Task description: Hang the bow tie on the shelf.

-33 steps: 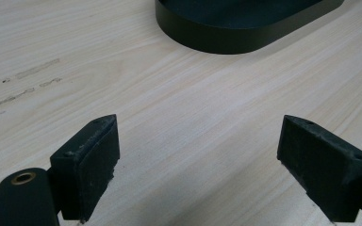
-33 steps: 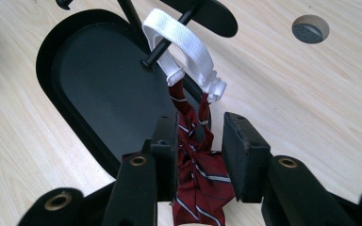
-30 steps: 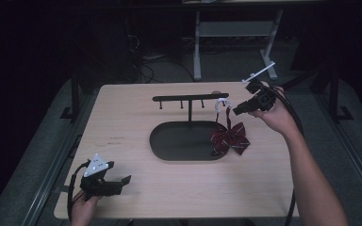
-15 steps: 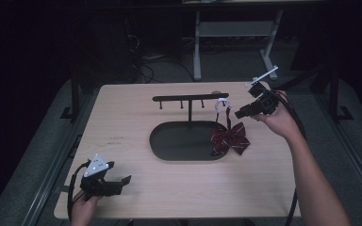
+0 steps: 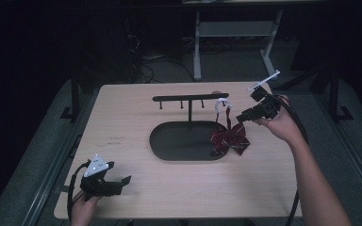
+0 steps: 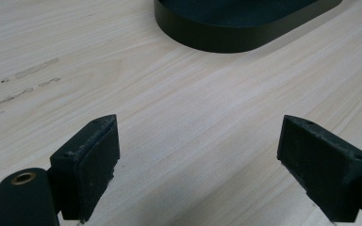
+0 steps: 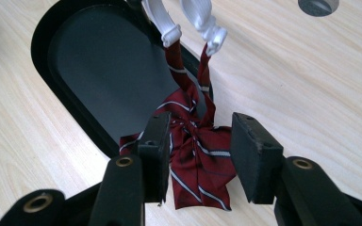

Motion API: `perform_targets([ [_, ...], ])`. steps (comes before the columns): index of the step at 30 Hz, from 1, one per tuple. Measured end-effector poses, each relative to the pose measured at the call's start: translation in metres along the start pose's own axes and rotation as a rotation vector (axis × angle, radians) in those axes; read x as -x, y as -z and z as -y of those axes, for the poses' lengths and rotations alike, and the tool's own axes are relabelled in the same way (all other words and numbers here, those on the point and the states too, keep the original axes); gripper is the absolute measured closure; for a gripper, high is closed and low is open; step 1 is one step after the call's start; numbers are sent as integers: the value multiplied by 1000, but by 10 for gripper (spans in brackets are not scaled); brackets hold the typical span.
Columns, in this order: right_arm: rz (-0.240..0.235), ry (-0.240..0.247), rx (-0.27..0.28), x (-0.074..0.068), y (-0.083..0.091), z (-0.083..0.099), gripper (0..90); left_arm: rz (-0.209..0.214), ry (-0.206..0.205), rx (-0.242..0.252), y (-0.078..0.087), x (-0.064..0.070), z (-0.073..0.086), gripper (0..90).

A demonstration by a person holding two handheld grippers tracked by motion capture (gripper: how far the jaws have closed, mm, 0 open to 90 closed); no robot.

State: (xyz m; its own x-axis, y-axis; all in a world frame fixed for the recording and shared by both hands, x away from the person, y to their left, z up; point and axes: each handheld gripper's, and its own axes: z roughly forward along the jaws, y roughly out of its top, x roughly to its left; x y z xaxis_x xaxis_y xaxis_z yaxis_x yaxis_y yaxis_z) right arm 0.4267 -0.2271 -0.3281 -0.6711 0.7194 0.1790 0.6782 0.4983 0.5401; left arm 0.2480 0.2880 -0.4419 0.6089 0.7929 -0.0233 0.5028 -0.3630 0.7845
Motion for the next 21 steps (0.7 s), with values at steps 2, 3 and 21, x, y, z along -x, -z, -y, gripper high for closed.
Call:
perform_targets([
  [2, -2, -2, 0, 0, 0, 2, 574, 0, 0, -1, 0, 0, 0, 135],
  [3, 4, 1, -1, 0, 0, 4, 571, 0, -1, -2, 0, 0, 0, 135],
  [21, -4, -1, 6, -3, 2, 23, 540, -2, -3, -3, 0, 0, 0, 135],
])
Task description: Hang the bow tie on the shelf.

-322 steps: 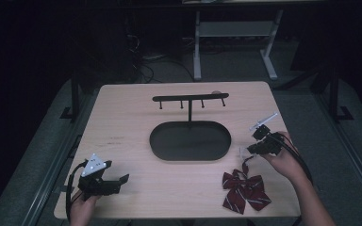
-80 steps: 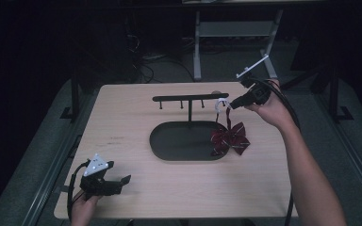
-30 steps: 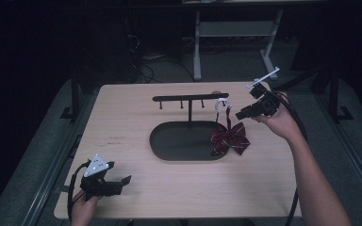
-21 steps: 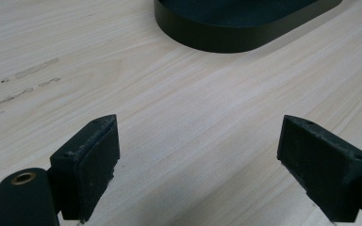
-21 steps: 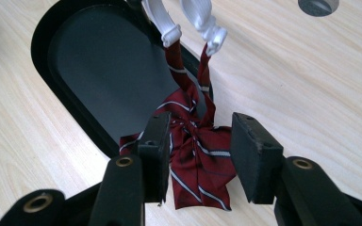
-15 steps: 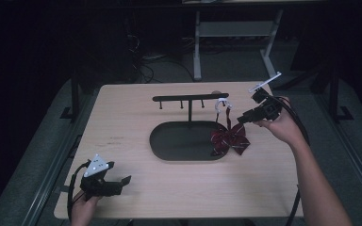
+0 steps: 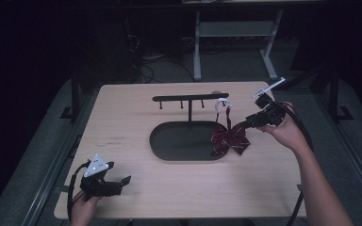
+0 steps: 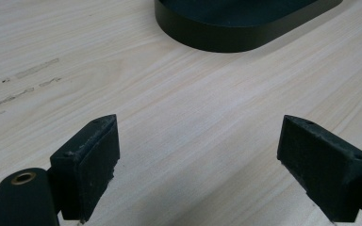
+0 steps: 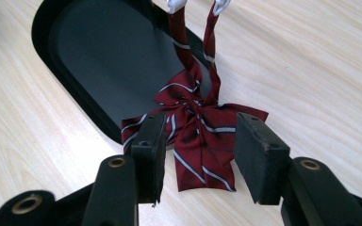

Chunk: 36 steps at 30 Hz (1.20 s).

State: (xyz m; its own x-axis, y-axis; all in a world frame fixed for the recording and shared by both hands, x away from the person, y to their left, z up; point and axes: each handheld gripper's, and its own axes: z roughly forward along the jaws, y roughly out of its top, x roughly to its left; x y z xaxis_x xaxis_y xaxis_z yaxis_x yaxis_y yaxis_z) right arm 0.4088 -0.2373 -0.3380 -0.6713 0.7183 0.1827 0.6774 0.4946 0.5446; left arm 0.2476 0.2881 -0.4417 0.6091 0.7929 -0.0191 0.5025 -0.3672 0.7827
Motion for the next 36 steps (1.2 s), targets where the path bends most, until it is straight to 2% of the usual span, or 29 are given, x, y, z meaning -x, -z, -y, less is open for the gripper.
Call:
perform_targets([
  [10, -23, -15, 3, -1, -1, 12, 528, 1, 0, 2, 0, 0, 0, 135],
  [36, -50, -37, 6, -4, -6, 40, 507, 1, -2, 2, 0, 1, 0, 135],
])
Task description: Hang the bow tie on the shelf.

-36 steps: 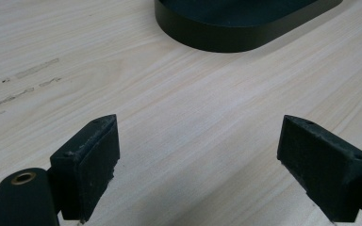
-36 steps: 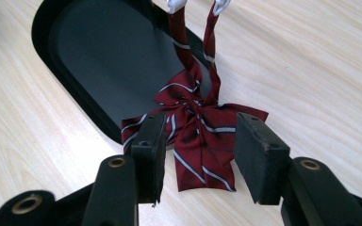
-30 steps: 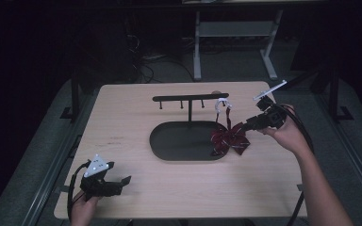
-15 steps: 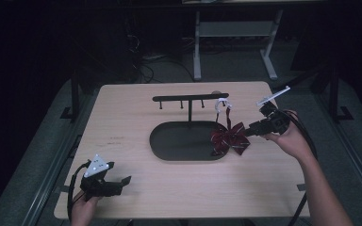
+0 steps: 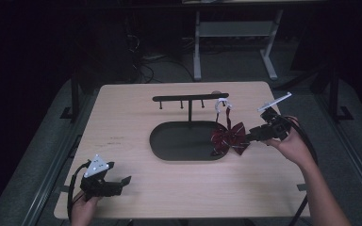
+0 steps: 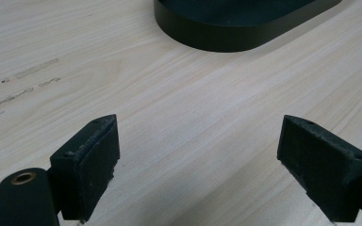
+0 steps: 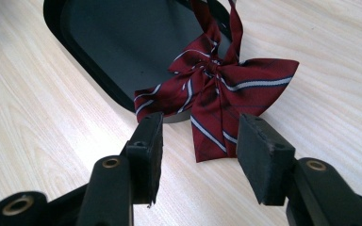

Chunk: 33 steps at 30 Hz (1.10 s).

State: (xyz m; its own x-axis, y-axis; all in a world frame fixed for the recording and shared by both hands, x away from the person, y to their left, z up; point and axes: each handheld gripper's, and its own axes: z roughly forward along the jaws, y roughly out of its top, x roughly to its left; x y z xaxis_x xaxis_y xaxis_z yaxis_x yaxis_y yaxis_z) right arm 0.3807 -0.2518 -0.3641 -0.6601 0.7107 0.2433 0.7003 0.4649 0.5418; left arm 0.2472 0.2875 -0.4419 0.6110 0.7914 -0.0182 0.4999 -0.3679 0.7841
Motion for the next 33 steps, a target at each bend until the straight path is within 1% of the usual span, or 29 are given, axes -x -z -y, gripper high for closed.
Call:
perform_targets([
  [5, -8, -4, 4, 1, -2, 6, 498, -1, 2, -1, 0, 0, 0, 135],
  [6, -3, -9, 3, 0, -2, 7, 498, -2, 3, -1, 0, 0, 0, 135],
  [7, -8, -5, 6, 0, -2, 8, 498, -1, 2, -1, 0, 0, 0, 135],
  [12, -14, -17, 6, -1, -4, 14, 498, -2, 1, 0, 0, 0, 0, 135],
  [13, -16, -11, 7, 0, -4, 16, 498, -2, 2, 0, 0, 0, 0, 135],
  [14, -17, -19, 5, 0, -4, 16, 498, -2, 2, 0, 0, 0, 0, 135],
  [17, -15, -16, 1, 0, -4, 19, 496, -1, 1, 1, 0, 0, 0, 135],
  [19, -18, -22, 7, 0, -3, 21, 496, -2, 2, 1, 0, 0, 0, 135],
  [21, -15, -18, 9, 0, -3, 23, 496, -2, 1, 0, 0, 0, 0, 135],
  [24, -16, -25, 11, -1, -3, 25, 496, -2, 1, 0, 0, 0, 0, 135],
  [28, -20, -19, 18, 0, -4, 30, 495, -2, 3, -1, 0, 0, 0, 135],
  [31, -19, -28, 12, -1, -5, 33, 491, -2, 1, -2, 0, 0, 0, 135],
  [32, -18, -21, 15, 0, -5, 34, 491, -2, 0, 0, 0, 0, 0, 135],
  [33, -22, -28, 17, -1, -5, 35, 491, -2, 0, -1, 0, 0, 0, 135],
])
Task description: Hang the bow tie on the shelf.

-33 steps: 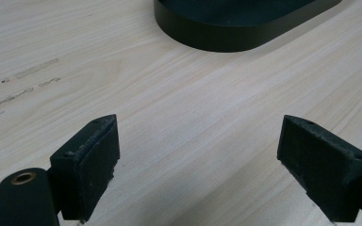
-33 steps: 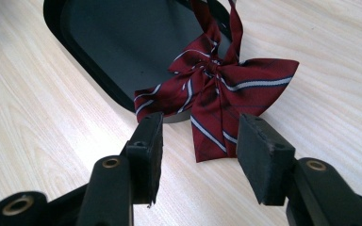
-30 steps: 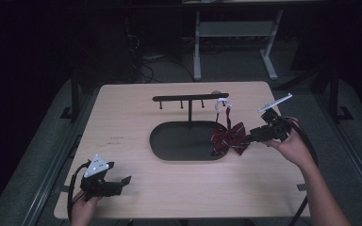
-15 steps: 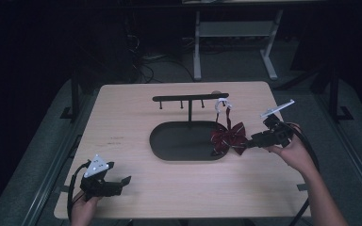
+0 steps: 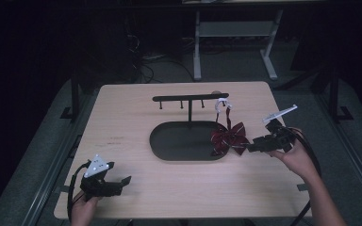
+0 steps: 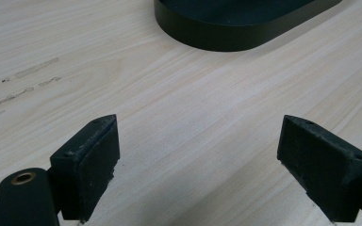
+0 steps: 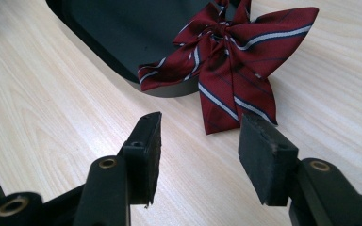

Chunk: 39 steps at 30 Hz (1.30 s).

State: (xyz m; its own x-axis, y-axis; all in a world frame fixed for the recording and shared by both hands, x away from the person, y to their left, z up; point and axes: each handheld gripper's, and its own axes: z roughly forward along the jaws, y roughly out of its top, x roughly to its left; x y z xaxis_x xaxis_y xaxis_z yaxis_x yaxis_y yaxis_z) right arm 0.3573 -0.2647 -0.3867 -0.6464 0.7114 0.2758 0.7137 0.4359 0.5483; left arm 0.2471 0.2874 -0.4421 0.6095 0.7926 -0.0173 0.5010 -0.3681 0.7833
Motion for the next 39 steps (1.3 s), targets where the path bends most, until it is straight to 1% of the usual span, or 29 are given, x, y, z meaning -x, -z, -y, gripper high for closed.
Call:
perform_targets([
  [1, 0, 6, 3, 0, 0, 1, 491, 0, 2, 0, 0, 0, 0, 135],
  [2, -2, -2, 2, 0, 0, 3, 491, 0, 1, 0, 0, 0, 0, 135],
  [14, -11, -11, 9, 1, 0, 19, 486, -3, 1, -4, 0, 0, 0, 135],
  [15, -11, -19, 9, 1, 0, 20, 486, -3, 2, -4, 0, 0, 0, 135],
  [28, -27, -41, 23, -1, -4, 44, 486, -3, 2, -5, -1, 0, 0, 135],
  [34, -23, -35, 33, -4, -5, 54, 489, -2, 4, 3, -1, 1, 0, 135],
  [36, -19, -36, 40, -6, -5, 58, 492, -2, -6, -3, -1, 0, 0, 135],
  [37, -22, -37, 49, -7, -6, 61, 492, 0, 1, -1, -2, 1, 0, 135],
  [38, -24, -40, 48, -8, -6, 63, 492, 0, -10, -8, -1, 0, 0, 135],
  [39, -19, -39, 46, -9, -7, 65, 492, -1, -6, -4, -2, 1, 0, 135],
])
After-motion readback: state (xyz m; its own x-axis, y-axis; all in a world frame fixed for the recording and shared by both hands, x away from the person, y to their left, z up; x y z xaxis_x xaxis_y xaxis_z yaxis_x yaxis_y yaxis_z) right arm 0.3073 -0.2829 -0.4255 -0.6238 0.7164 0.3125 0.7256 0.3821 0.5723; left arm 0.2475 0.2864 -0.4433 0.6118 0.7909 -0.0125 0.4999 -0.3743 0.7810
